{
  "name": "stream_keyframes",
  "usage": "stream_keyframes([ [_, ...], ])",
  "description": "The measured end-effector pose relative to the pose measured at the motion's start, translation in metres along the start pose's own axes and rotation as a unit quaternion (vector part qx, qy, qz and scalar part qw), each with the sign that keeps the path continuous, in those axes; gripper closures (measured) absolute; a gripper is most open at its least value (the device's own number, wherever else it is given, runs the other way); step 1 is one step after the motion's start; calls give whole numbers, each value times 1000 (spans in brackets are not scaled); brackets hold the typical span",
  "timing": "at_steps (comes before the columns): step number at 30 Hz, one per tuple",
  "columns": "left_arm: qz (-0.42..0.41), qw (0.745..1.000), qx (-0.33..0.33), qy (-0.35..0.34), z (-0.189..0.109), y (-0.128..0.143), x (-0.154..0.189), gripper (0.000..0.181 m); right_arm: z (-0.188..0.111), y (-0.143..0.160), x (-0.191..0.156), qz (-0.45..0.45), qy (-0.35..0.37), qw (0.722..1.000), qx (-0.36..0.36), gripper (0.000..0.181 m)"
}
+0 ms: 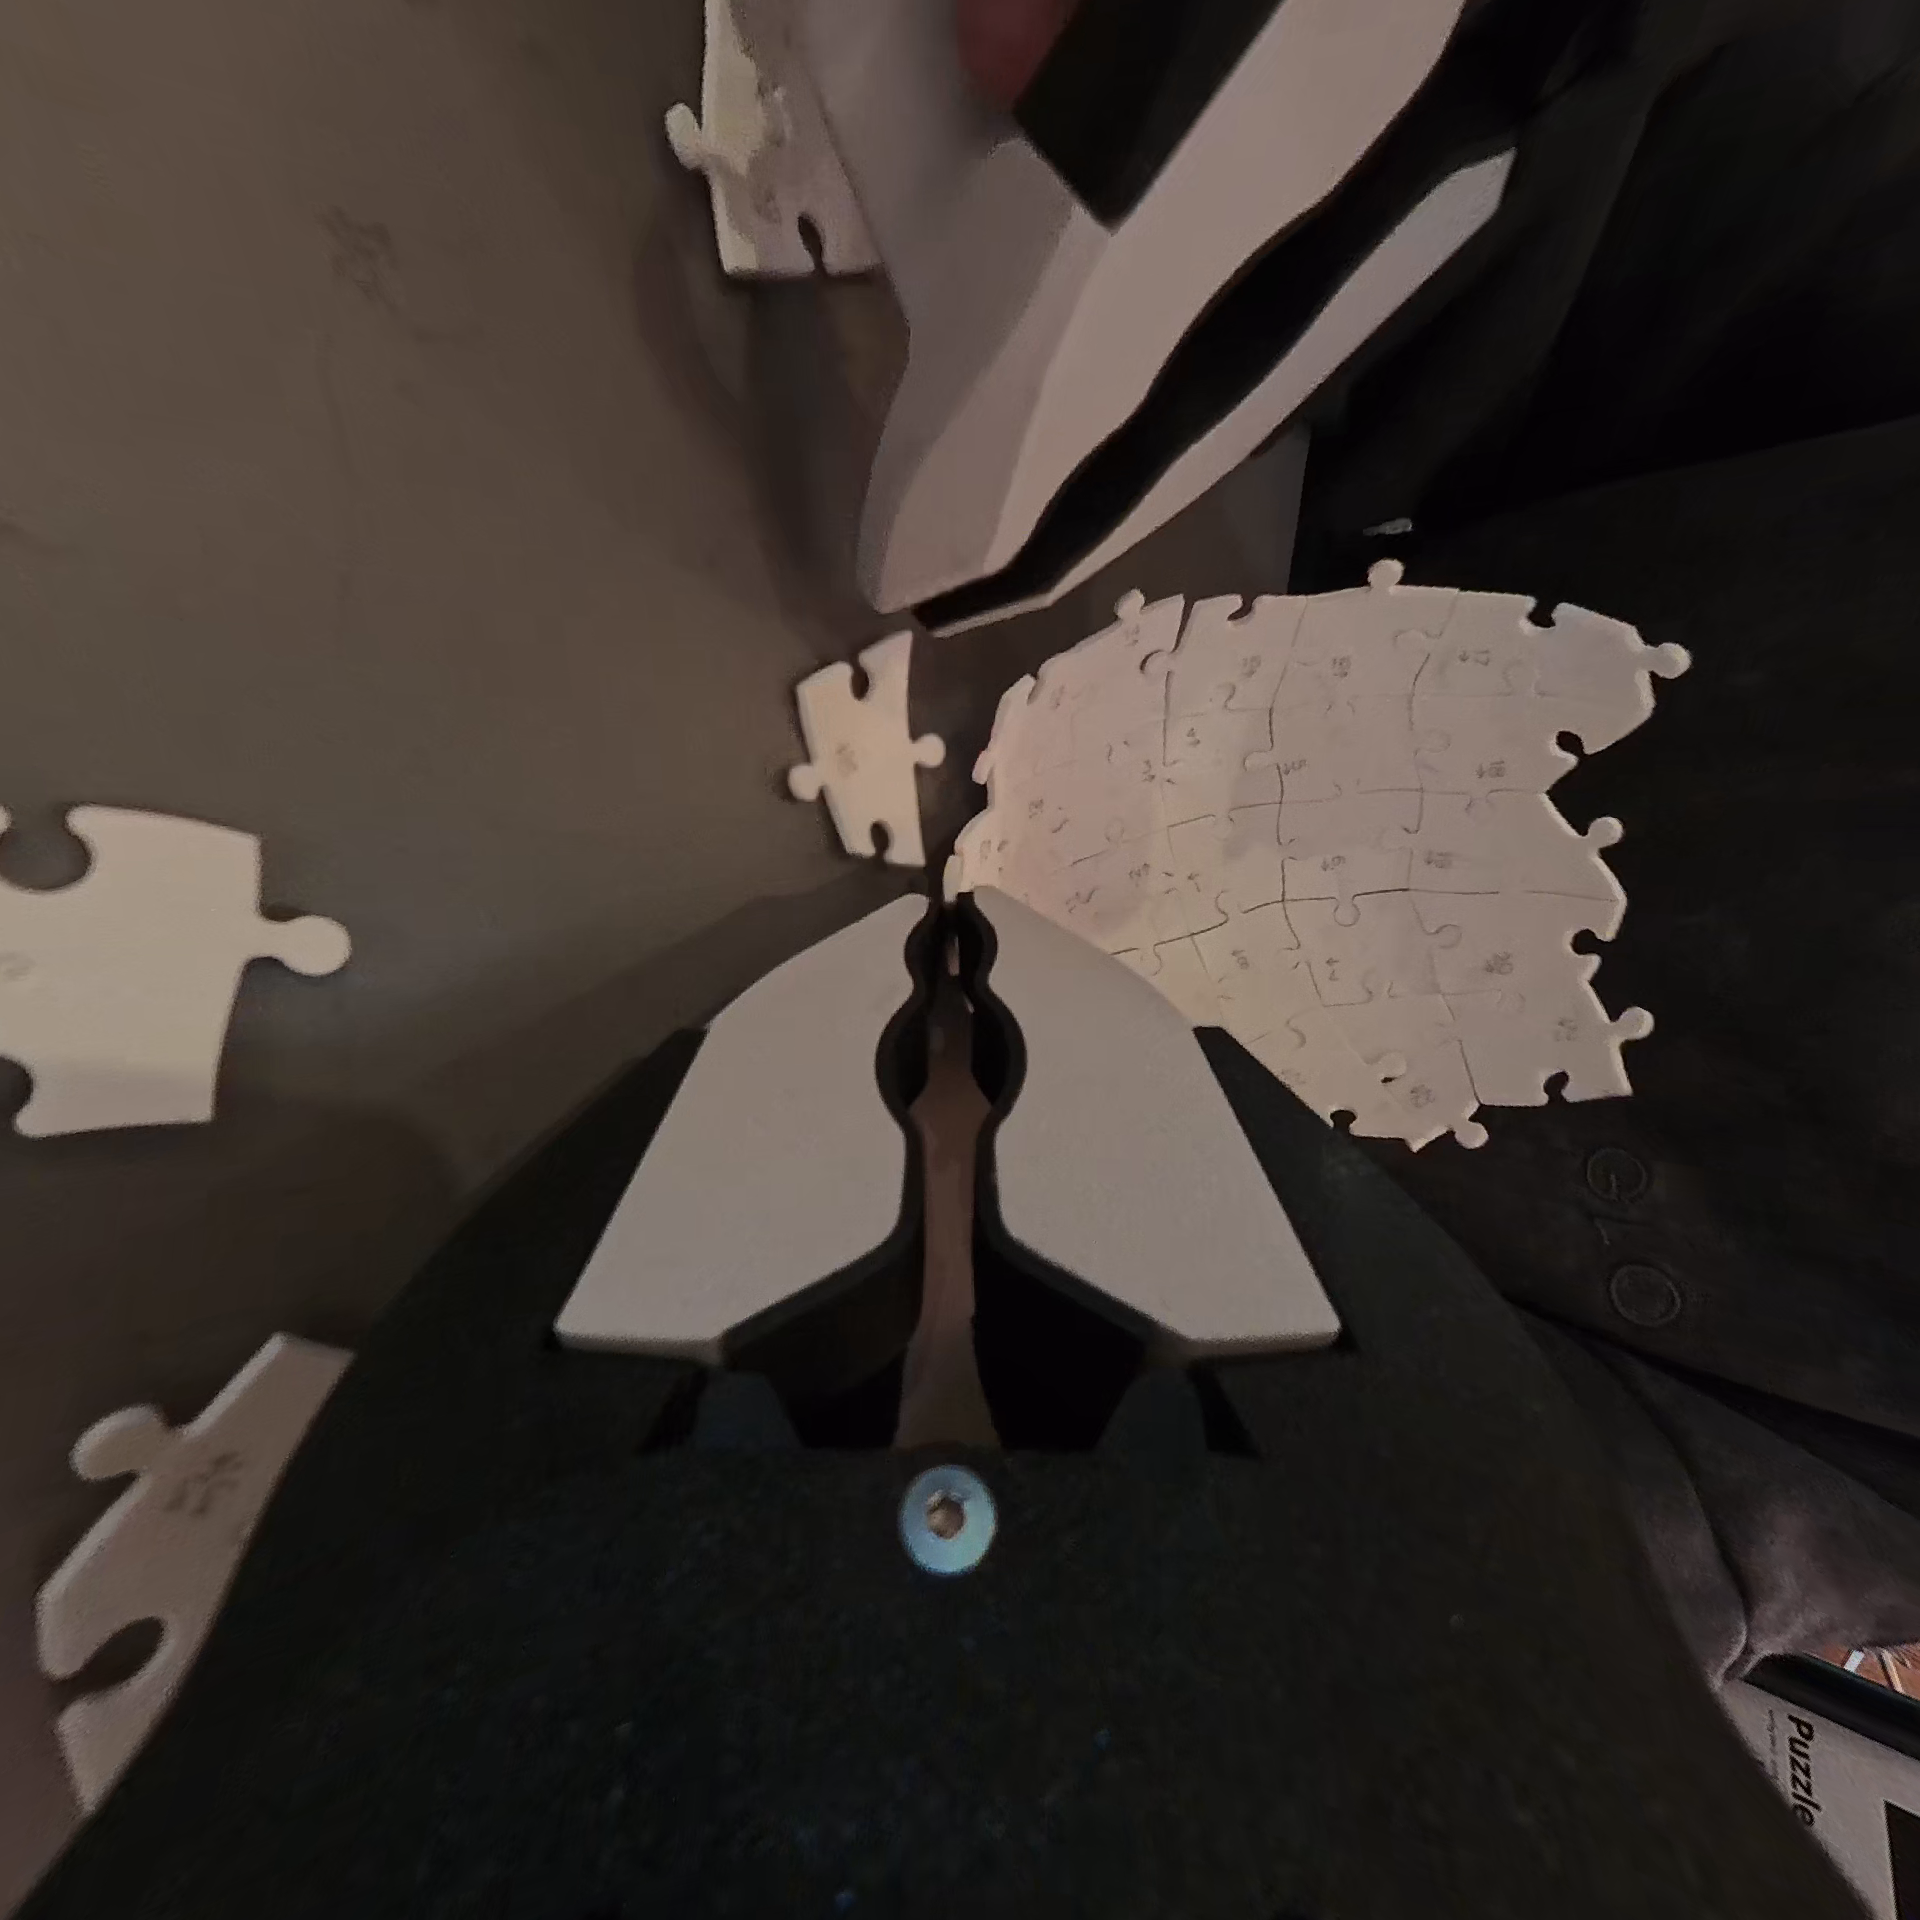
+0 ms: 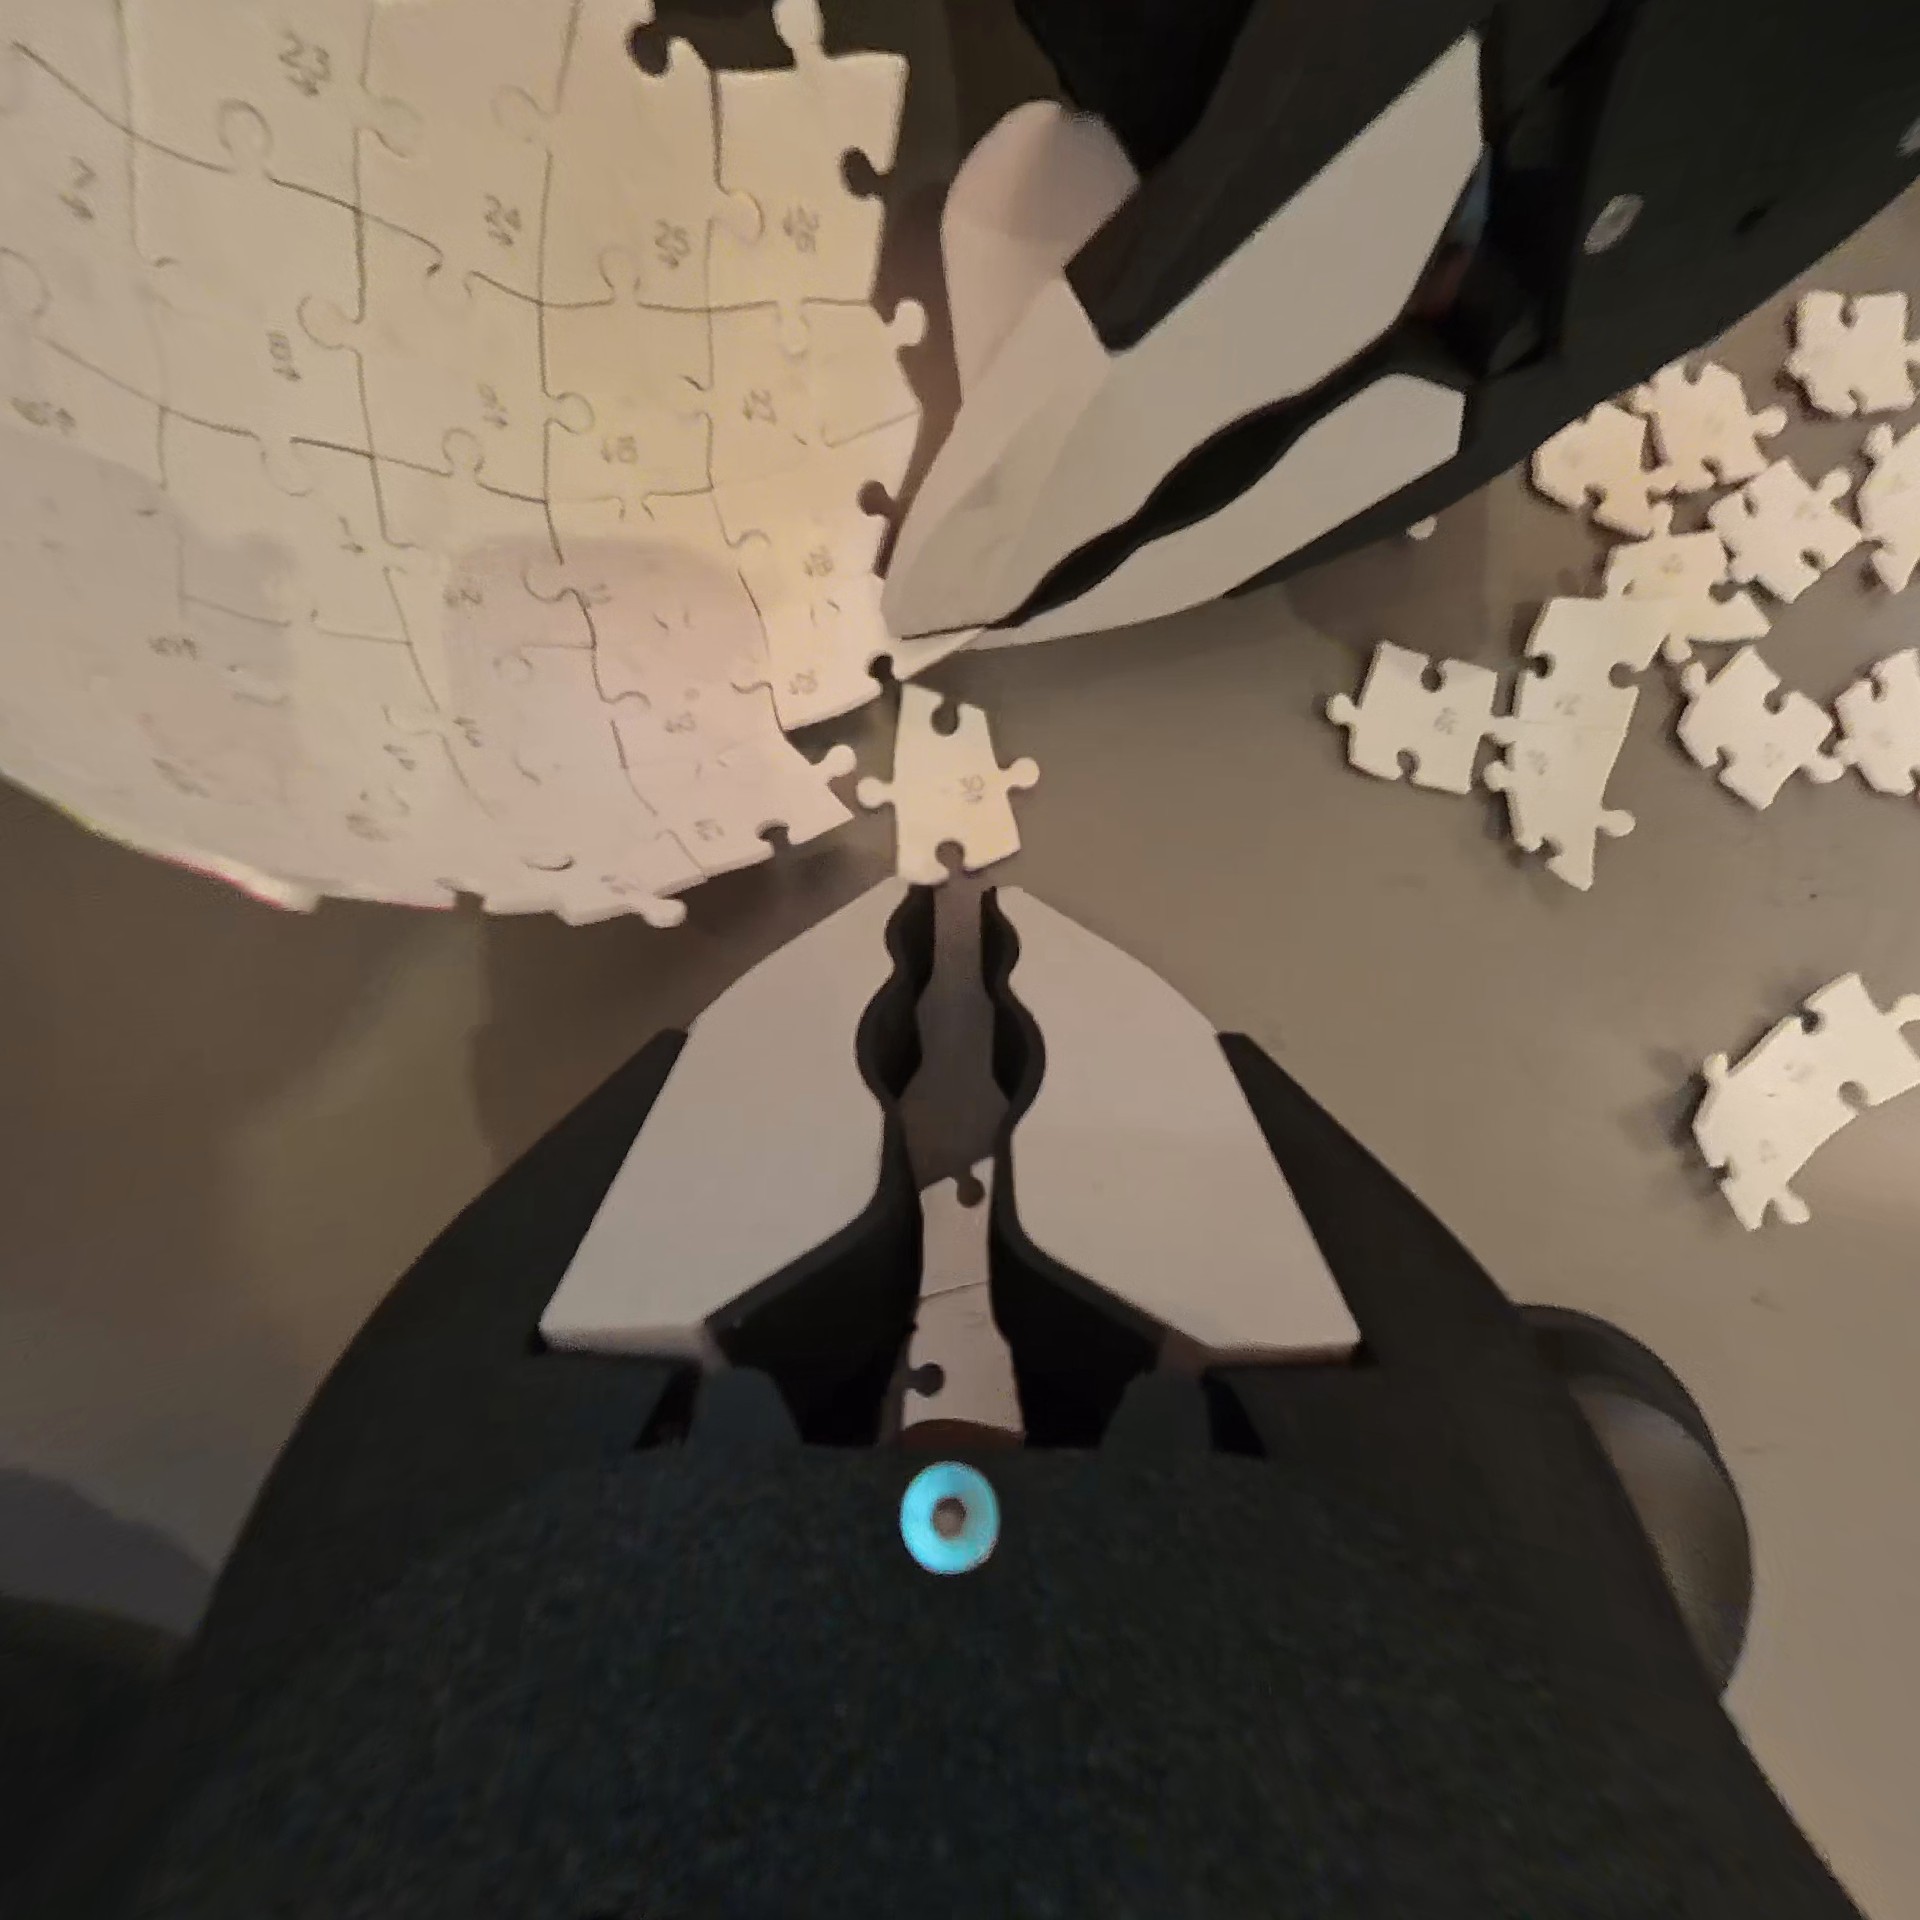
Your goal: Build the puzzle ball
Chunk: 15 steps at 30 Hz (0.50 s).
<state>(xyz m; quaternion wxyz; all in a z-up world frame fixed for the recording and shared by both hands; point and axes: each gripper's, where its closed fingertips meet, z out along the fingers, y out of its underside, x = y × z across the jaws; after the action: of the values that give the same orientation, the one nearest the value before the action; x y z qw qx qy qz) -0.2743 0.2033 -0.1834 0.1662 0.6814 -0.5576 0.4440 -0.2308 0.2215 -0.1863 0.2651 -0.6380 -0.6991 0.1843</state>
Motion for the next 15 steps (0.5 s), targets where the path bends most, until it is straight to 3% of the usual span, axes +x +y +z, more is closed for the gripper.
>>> stream_keyframes([
  [4,-5,1000,0,2,0,1,-2,179,9,-1,-10,7,-60,998,-13,174],
  [12,-1,1000,-1,0,-2,2,-2,179,-2,-5,-9,-12,-53,998,12,174],
  [15,-2,1000,-1,0,-2,1,-2,179,-2,4,1,-4,-46,999,-16,175],
])
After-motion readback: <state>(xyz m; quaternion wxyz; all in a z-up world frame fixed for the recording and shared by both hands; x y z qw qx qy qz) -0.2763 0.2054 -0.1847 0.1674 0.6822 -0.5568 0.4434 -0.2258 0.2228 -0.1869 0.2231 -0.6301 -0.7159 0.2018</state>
